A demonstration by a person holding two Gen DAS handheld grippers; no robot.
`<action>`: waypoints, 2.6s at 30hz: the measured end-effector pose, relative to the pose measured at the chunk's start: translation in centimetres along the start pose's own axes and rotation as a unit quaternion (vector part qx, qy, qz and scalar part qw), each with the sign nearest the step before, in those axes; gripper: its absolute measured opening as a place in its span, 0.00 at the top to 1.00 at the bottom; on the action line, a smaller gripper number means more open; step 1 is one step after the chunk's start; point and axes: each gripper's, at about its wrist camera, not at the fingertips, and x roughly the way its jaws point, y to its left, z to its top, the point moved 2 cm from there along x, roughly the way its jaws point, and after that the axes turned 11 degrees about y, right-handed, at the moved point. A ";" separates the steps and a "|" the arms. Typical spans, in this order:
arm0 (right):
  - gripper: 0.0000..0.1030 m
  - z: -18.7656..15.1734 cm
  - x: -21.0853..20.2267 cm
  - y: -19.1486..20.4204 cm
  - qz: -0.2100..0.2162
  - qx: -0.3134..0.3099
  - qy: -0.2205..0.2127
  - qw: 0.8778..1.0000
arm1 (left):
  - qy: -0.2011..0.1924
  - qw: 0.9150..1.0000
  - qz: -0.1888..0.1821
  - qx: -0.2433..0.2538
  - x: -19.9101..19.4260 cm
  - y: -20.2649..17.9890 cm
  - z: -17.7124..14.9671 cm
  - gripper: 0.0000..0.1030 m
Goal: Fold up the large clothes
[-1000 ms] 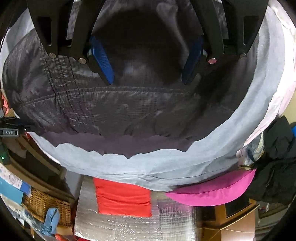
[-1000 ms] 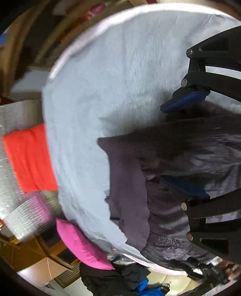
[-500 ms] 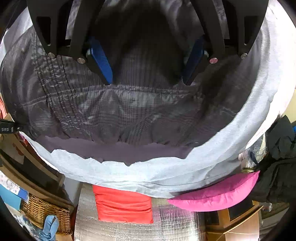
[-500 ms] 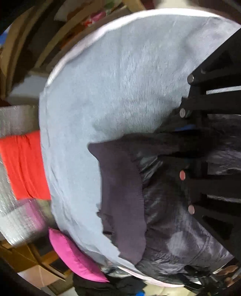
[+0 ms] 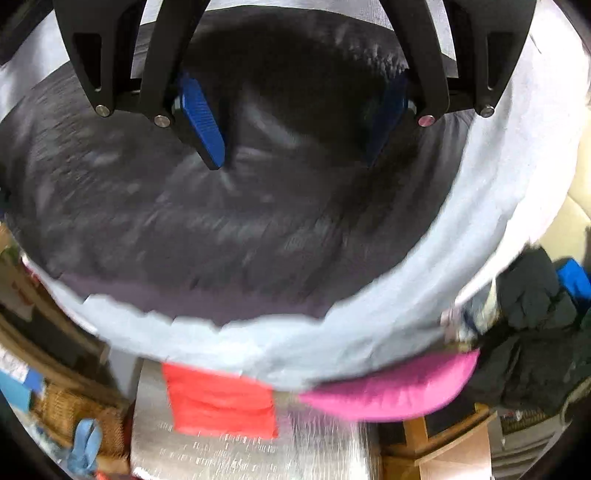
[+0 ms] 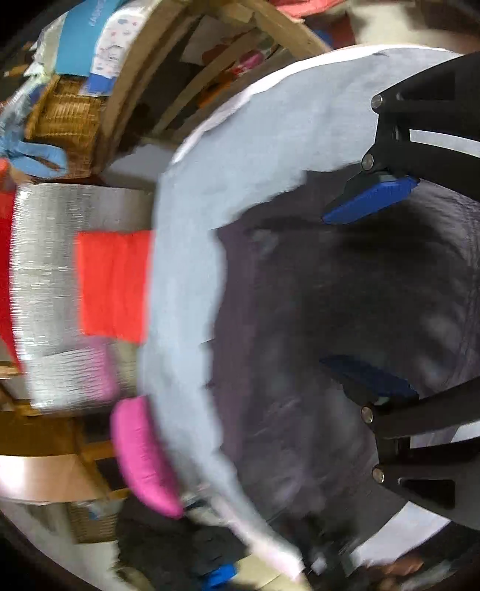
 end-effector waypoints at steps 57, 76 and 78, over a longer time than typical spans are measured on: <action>0.23 -12.7 -1.6 -9.2 0.340 0.417 0.022 0.843 | -0.013 0.931 -0.185 -0.314 -3.1 11.1 -7.7 0.13; 0.75 -11.3 2.0 -8.2 0.250 0.390 0.045 0.885 | 0.021 0.951 -0.145 -0.272 1.2 9.6 -7.1 0.54; 0.67 -12.6 3.0 -9.1 0.303 0.418 0.035 0.856 | 0.023 0.945 -0.157 -0.285 0.2 10.4 -6.9 0.50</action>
